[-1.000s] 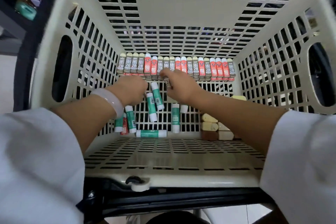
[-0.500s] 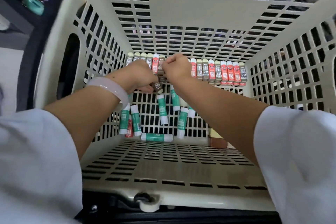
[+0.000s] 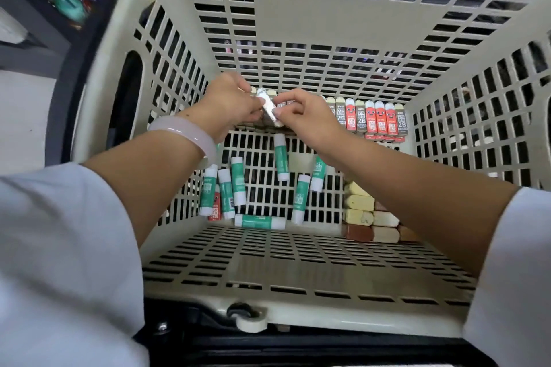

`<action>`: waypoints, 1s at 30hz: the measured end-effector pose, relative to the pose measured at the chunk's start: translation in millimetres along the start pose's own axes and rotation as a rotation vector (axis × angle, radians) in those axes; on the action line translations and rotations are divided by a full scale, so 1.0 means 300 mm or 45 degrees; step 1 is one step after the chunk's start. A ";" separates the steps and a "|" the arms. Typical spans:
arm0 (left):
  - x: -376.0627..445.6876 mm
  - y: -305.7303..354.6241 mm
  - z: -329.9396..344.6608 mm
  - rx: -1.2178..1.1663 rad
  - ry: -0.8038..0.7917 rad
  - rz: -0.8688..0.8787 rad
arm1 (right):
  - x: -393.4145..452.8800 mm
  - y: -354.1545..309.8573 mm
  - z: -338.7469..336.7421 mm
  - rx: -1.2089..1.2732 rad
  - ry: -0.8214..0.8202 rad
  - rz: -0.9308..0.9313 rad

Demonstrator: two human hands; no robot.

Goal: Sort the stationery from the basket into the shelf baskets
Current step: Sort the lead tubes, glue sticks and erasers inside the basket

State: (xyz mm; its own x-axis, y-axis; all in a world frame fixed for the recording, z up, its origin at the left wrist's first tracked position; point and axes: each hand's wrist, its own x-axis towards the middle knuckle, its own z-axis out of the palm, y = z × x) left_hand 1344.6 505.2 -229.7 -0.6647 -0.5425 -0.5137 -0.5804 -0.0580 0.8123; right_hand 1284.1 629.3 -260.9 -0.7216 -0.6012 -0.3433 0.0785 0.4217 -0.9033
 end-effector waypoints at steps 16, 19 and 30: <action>-0.018 -0.018 0.018 1.118 -0.494 0.255 | 0.076 0.026 0.016 -0.144 0.275 0.227; -0.014 -0.003 0.004 1.284 -0.432 0.283 | 0.037 0.022 -0.005 -0.526 0.230 -0.023; -0.028 -0.042 -0.076 2.008 -0.677 0.220 | -0.148 0.039 0.266 -1.530 -1.090 -1.241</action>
State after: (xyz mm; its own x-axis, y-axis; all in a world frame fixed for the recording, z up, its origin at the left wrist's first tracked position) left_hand 1368.2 491.3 -229.3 -0.6503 -0.1080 -0.7519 -0.1419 0.9897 -0.0193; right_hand 1372.0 606.9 -276.7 0.3664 -0.9024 -0.2269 -0.9062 -0.2907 -0.3072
